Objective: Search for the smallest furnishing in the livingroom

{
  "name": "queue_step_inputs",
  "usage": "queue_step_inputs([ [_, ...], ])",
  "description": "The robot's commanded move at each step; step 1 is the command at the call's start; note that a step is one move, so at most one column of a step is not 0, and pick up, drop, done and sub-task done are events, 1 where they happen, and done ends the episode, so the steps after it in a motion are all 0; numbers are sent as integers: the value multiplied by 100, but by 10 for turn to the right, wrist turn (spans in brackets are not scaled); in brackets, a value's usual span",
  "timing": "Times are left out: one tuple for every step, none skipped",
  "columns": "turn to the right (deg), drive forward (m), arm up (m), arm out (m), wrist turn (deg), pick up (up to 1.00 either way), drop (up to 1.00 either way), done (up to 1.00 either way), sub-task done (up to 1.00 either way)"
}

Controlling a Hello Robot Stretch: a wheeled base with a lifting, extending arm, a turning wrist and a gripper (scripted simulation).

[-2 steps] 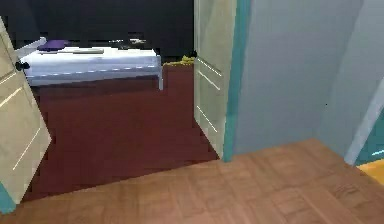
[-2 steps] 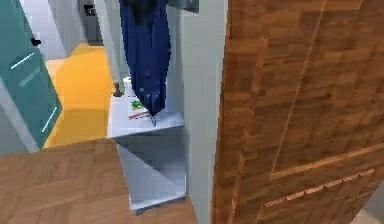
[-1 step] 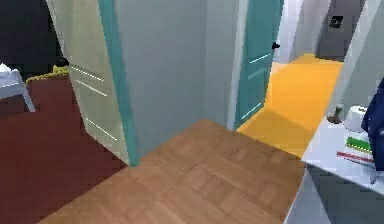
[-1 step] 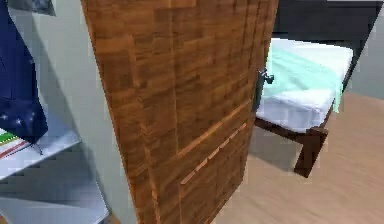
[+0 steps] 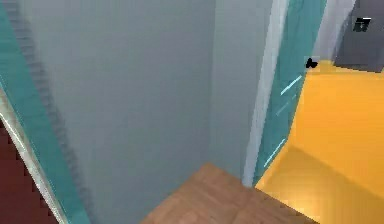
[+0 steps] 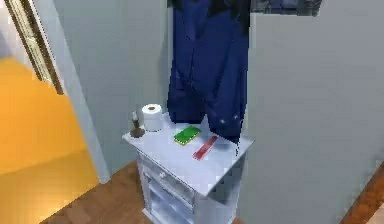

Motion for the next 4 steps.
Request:
queue_step_inputs([
  [390,0,0,0,0,0,0,0,0],
  [0,100,0,0,0,0,0,0,0],
  [0,100,0,0,0,0,0,0,0],
  [0,30,0,0,0,0,0,0,0],
])
